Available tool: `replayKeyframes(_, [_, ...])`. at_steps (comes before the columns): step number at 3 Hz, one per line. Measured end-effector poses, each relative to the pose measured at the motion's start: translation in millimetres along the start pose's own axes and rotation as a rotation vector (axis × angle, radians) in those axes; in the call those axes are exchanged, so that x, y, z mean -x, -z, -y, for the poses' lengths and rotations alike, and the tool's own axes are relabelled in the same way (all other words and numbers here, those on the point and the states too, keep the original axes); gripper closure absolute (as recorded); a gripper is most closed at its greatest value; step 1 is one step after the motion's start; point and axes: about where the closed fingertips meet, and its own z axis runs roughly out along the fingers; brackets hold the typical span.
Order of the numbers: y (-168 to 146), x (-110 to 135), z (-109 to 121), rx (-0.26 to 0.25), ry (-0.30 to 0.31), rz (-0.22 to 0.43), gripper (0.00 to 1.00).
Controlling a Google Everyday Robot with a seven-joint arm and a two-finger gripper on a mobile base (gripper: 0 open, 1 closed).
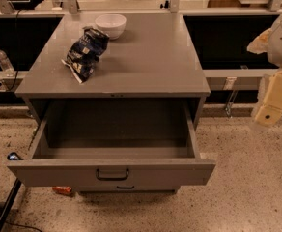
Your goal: Close top drawer
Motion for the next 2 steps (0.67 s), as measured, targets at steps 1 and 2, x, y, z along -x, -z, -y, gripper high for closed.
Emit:
replayKeyframes(1, [0,0,0,0.0,0.0,0.0,0.0])
replayKeyframes(2, [-19,-7,-8,0.012,-0.043,0.042,0.15])
